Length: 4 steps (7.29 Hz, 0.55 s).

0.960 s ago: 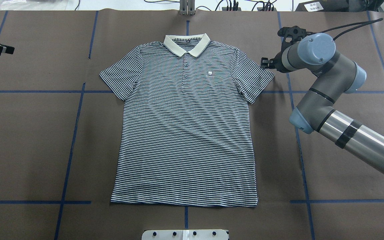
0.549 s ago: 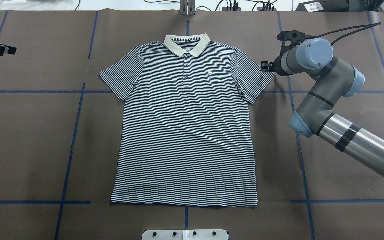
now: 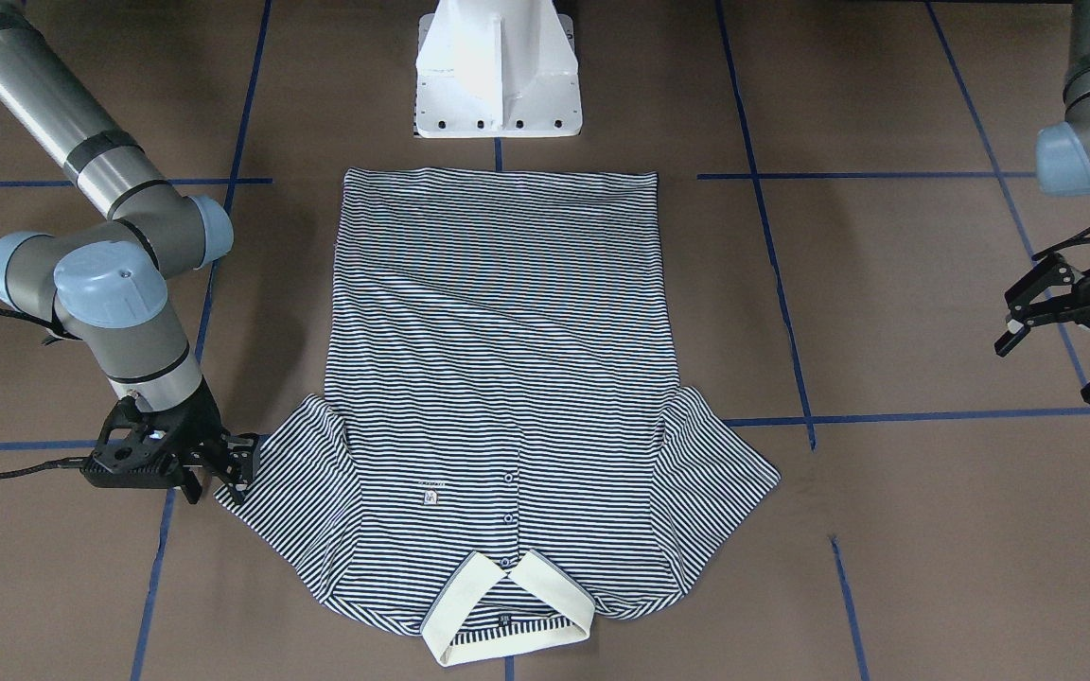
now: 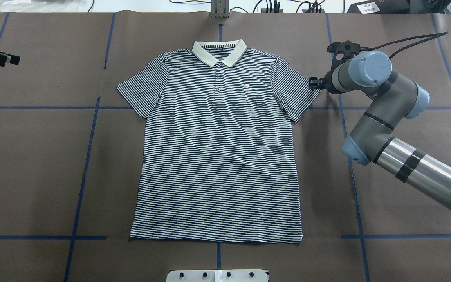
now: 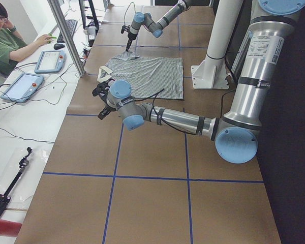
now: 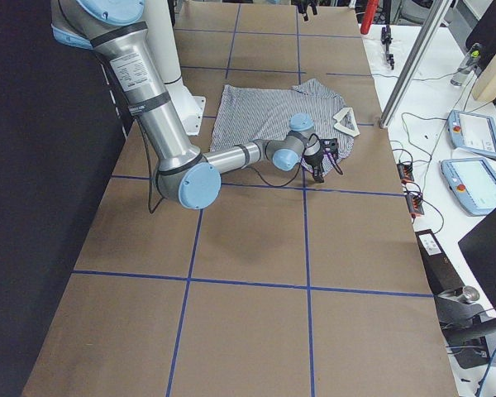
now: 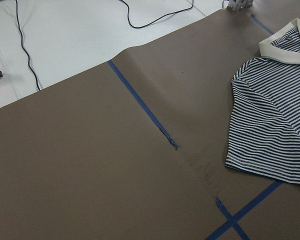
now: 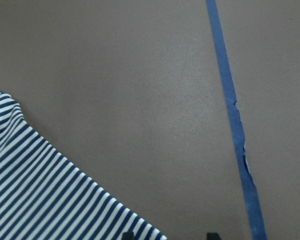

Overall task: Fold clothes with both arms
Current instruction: 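Move the right gripper to the short sleeve nearest it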

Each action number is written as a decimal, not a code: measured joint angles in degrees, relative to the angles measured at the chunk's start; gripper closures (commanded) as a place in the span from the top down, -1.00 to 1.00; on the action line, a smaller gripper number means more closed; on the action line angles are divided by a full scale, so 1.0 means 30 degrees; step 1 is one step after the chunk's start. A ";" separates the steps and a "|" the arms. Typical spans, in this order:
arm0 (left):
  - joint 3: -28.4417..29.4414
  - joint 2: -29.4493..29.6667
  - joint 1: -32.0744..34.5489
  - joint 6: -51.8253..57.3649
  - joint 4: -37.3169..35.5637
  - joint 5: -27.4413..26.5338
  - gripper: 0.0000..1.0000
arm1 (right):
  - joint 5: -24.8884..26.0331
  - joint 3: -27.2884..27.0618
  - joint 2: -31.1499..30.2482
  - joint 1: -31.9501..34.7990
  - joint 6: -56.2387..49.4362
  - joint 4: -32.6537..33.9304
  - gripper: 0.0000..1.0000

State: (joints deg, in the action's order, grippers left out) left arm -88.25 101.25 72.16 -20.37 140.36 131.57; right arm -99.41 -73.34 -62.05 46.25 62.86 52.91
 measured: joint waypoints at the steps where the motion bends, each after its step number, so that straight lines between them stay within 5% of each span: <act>1: 0.0000 0.0000 0.0000 0.0013 0.0000 0.0000 1.00 | 0.0001 0.0007 0.0000 -0.0018 0.0073 0.0001 -0.76; 2: 0.0001 0.0000 -0.0002 0.0020 0.0007 0.0000 1.00 | 0.0002 0.0011 0.0002 -0.0028 0.0177 0.0000 -1.00; 4: 0.0001 -0.0014 -0.0002 0.0023 0.0033 0.0000 1.00 | 0.0073 -0.0017 0.0094 -0.0035 0.0292 -0.0013 -1.00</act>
State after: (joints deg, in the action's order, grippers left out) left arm -88.24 101.21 72.16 -20.30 140.46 131.57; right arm -99.19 -73.39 -61.77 46.15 63.73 52.87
